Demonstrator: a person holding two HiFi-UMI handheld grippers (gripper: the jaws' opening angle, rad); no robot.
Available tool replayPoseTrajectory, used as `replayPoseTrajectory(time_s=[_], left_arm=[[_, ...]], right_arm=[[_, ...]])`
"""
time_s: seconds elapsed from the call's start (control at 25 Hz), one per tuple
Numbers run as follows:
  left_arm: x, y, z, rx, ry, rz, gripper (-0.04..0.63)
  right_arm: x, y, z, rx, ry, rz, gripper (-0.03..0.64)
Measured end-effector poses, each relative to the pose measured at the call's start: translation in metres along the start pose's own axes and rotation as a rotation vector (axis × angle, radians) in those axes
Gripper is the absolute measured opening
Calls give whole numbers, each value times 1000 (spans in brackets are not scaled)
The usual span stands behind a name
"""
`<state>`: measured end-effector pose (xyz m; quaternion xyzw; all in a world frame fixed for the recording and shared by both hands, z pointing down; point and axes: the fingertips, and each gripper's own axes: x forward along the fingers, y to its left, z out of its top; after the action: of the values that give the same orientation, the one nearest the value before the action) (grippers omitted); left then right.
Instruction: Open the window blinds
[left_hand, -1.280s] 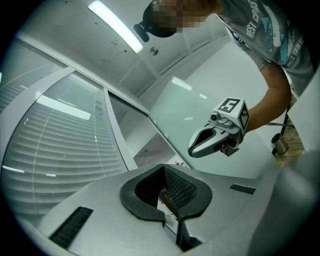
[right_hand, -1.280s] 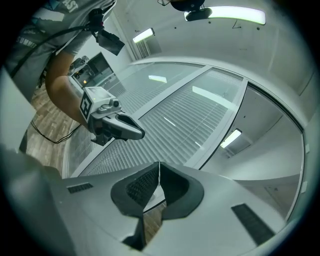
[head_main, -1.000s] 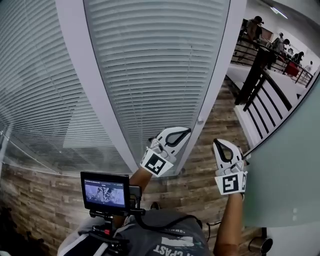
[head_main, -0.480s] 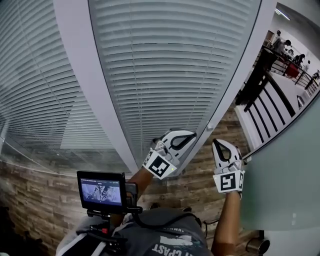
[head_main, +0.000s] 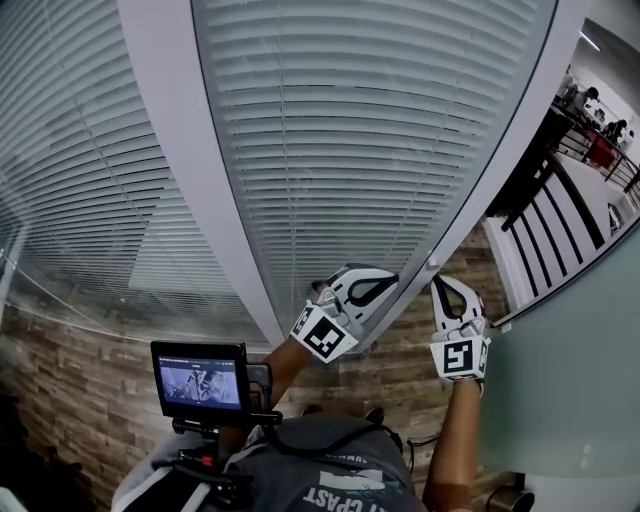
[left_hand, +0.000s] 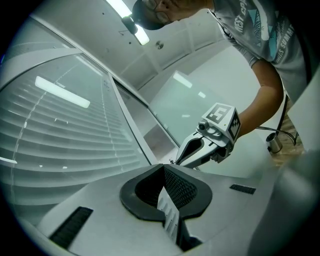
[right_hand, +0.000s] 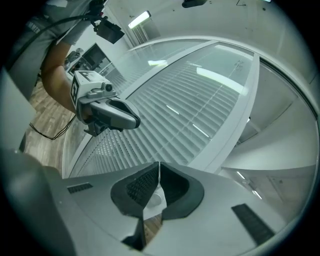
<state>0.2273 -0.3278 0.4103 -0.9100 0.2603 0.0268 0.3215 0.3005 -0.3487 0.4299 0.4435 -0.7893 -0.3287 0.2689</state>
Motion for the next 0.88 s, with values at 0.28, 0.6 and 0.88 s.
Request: replayPoseTrajectory(time_s=[0.28, 0.6, 0.88], left_arm=[[-6, 16, -31, 24, 27, 11, 5], [-15, 25, -37, 21, 58, 44, 5], [-27, 32, -49, 16, 92, 77, 5]], right_arm=[[43, 12, -27, 12, 29, 3, 5], [67, 17, -58, -60, 145, -1, 6], [88, 22, -86, -135, 270, -42, 94]])
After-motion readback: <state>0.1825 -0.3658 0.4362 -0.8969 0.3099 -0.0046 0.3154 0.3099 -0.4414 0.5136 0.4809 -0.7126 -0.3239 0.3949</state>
